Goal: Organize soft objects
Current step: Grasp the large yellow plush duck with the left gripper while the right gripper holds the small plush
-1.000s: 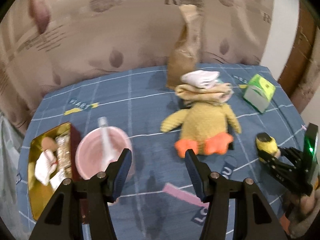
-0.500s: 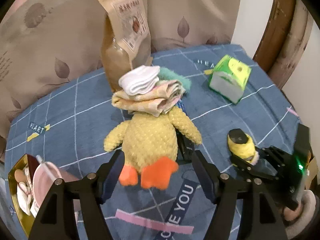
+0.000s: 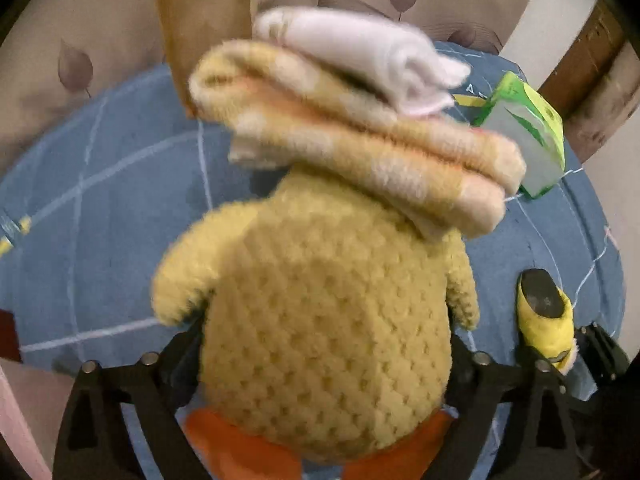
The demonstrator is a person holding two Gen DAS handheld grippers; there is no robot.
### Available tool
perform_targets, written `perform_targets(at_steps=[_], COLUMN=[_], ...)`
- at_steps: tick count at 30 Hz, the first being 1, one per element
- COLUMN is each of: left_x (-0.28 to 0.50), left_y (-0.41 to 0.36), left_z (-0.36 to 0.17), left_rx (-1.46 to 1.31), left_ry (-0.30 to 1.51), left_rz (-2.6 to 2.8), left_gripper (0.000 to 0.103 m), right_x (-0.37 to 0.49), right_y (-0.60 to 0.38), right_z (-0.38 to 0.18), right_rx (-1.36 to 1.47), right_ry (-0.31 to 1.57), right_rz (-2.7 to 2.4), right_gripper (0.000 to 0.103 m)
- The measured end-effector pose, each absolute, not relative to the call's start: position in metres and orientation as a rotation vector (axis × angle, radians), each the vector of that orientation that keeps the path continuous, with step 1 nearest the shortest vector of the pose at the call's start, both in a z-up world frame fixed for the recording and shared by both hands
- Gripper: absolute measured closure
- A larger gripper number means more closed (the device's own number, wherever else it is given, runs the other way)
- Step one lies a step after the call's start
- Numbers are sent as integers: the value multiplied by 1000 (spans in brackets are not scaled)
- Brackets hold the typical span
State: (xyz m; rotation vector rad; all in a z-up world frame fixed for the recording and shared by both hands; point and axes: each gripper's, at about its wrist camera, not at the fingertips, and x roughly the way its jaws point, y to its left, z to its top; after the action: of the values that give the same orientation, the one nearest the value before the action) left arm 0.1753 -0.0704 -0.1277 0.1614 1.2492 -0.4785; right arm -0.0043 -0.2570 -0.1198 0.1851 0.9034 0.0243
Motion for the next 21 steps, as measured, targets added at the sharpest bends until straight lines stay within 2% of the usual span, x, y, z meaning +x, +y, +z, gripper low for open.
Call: perform_targets(at_steps=[3,9,21], left_x=[170,152,121], left_y=[-67,-59,-58], left_z=[-119,-97,-62], left_rx=[178,271,641], left_ry=[1242,1245,1061], left_rz=[-464,-401,-220], left_gripper=[23,24,24], right_x=[-5,-5,-5], right_y=[-258,-258,-258], right_z=[-120,-120,-121], right_rx=[189,189,191], right_ry=[903,903,902], right_rz=[26,26,25], right_gripper=[61,60,60])
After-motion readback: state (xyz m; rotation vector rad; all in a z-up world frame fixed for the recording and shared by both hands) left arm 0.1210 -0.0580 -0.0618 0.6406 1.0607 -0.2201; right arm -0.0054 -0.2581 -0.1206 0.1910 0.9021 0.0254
